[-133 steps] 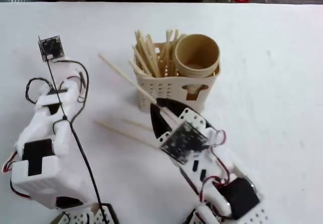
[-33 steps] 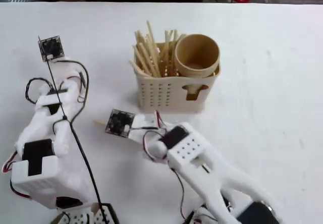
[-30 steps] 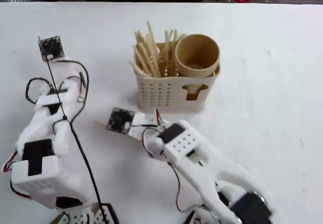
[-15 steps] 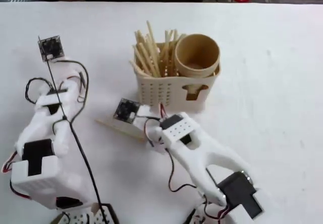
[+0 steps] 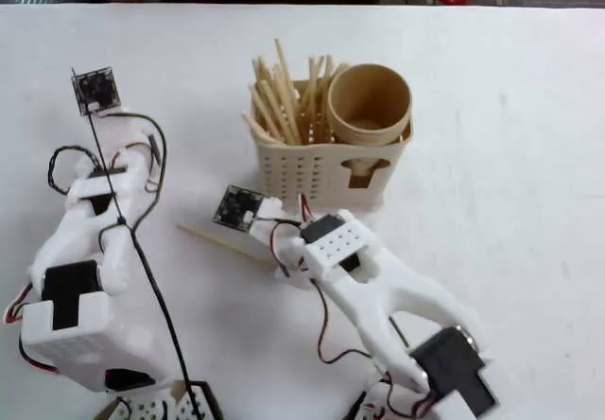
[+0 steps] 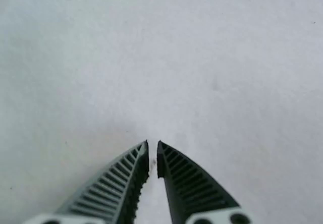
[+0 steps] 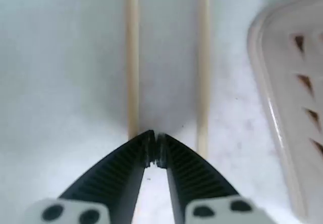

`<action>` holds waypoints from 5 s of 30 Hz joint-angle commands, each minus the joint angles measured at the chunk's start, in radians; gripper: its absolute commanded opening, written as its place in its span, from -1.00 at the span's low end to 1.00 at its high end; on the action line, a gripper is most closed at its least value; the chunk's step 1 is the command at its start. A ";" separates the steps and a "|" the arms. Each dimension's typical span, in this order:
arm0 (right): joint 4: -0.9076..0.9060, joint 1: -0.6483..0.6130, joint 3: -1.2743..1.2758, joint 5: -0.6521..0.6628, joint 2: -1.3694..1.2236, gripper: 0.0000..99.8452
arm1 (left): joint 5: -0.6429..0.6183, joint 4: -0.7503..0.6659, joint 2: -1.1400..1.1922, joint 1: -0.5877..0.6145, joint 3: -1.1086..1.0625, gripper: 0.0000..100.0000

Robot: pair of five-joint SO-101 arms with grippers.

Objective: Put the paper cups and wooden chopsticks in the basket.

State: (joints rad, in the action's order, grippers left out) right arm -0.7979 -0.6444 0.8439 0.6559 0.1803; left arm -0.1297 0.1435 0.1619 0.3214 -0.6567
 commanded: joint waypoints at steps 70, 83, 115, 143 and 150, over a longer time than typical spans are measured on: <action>0.424 -0.012 0.215 -0.114 1.349 -0.97 | 0.011 -0.020 -0.004 -0.013 0.044 -0.90; 0.653 0.113 -0.206 -0.342 0.662 -0.96 | 0.011 -0.020 -0.002 -0.013 0.043 -0.90; 0.877 0.125 0.086 -0.466 0.567 -0.96 | 0.011 -0.020 -0.002 -0.015 0.044 -0.90; -0.008 0.016 0.132 -0.161 0.934 -0.87 | 0.011 -0.020 -0.002 -0.015 0.044 -0.90; -0.202 -0.120 0.133 -0.155 0.914 -0.87 | 0.011 -0.020 -0.002 -0.015 0.044 -0.90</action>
State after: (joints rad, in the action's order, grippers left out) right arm -0.9636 -0.7089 0.9820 0.4887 1.1193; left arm -0.1297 0.1435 0.1665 0.3199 -0.6567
